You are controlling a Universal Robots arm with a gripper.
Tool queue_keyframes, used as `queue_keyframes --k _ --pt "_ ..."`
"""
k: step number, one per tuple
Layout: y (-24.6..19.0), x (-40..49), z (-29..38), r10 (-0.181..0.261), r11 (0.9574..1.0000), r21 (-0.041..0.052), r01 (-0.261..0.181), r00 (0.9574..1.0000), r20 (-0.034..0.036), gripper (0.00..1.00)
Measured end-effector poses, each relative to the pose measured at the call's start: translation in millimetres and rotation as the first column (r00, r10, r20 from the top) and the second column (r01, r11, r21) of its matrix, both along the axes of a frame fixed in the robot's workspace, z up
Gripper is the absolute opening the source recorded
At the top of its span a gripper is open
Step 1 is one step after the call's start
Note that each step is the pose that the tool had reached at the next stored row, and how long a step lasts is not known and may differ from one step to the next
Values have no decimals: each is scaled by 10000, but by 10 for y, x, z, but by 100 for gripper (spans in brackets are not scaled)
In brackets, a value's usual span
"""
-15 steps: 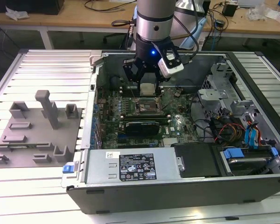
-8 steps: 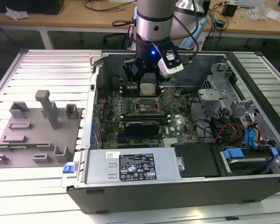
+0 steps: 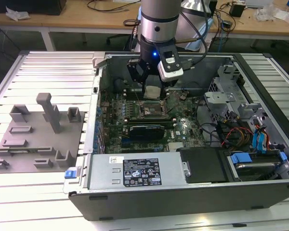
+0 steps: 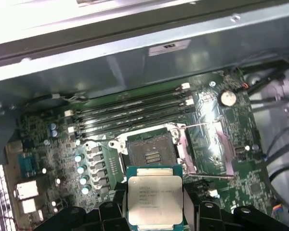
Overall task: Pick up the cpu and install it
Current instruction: 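Place the cpu into insertion slot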
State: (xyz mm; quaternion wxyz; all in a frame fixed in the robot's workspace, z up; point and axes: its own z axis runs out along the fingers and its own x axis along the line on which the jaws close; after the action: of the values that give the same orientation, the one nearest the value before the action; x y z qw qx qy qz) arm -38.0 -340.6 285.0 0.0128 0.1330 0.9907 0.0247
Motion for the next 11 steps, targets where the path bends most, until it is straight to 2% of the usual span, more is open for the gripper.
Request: queue_keyframes --k 2,4,6,8,9,11 --pt "0 0 -1 -440 9990 1 440 9990 -1 55" --pt "0 0 -2 -1068 9943 0 1068 9943 0 55" --pt "0 0 -3 -1400 9901 0 1400 9901 0 55" --pt "0 0 -3 -1790 9838 0 1790 9838 -1 55" --pt "0 0 -4 -2118 9773 0 2118 9773 -1 55" --pt "0 0 -5 -2448 9696 0 2448 9696 -1 55"
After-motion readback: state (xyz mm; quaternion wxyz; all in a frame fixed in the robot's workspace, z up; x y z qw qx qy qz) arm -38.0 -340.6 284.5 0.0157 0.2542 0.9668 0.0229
